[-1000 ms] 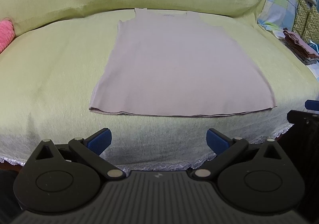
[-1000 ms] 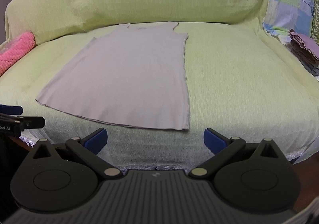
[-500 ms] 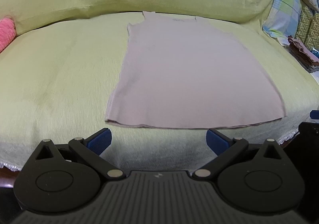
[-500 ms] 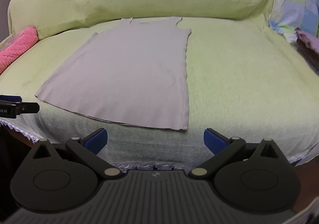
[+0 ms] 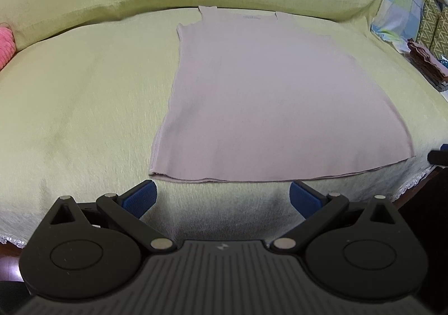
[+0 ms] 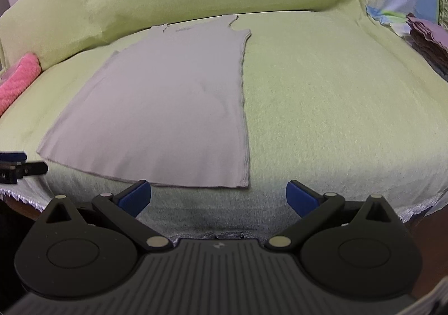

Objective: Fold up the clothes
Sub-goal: 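Move both grippers toward the hem of the beige tank top, then close the left gripper on the hem while the right gripper closes on the hem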

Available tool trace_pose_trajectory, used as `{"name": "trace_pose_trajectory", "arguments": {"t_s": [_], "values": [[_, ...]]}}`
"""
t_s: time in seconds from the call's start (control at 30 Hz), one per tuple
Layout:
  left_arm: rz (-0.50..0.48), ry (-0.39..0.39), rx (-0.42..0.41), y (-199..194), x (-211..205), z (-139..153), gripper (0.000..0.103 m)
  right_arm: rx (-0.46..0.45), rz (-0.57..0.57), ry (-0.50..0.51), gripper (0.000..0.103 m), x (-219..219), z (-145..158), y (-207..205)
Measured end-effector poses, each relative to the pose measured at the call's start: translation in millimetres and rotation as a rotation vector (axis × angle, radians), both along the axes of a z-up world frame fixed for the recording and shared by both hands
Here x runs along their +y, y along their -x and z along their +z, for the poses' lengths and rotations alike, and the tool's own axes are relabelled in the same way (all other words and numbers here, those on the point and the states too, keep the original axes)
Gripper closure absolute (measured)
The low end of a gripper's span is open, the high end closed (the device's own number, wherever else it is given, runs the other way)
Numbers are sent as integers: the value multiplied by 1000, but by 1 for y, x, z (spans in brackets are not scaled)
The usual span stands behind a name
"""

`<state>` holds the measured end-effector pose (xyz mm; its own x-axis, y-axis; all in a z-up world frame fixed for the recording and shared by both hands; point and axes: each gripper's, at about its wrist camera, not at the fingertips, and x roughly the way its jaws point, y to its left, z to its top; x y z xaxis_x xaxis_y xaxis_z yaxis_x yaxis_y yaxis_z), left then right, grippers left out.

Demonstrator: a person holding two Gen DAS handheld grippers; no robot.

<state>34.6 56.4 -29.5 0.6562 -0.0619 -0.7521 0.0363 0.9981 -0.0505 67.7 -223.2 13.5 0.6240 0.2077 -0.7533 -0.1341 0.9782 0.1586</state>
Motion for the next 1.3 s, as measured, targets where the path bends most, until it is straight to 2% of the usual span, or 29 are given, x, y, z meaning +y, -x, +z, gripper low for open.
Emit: {"name": "trace_pose_trajectory", "arguments": {"t_s": [0.2, 0.37, 0.47, 0.8, 0.83, 0.9, 0.97, 1.13, 1.3], "values": [[-11, -14, 7, -5, 2, 0, 1, 46, -35, -58, 1, -5, -5, -12], [-18, -7, 13, -11, 10, 0, 1, 18, -27, -26, 1, -5, -6, -11], [-31, 8, 13, -12, 14, 0, 1, 36, -19, -17, 1, -7, -9, -16], [-54, 147, 3, -37, 58, -4, 2, 114, 15, -60, 3, -20, -26, -27], [-52, 165, 2, -42, 64, -4, 2, 120, 21, -69, 4, -21, -28, -28], [-48, 192, -2, -48, 74, -5, 2, 138, 33, -88, 13, -23, -32, -34], [-42, 203, -10, -53, 81, -4, 2, 150, 40, -100, 15, -23, -34, -38], [-42, 273, -3, -66, 93, -11, 2, 150, 52, -122, 15, -20, -36, -46], [-61, 294, -18, -74, 98, -14, 2, 155, 49, -127, 14, -17, -38, -52]]}}
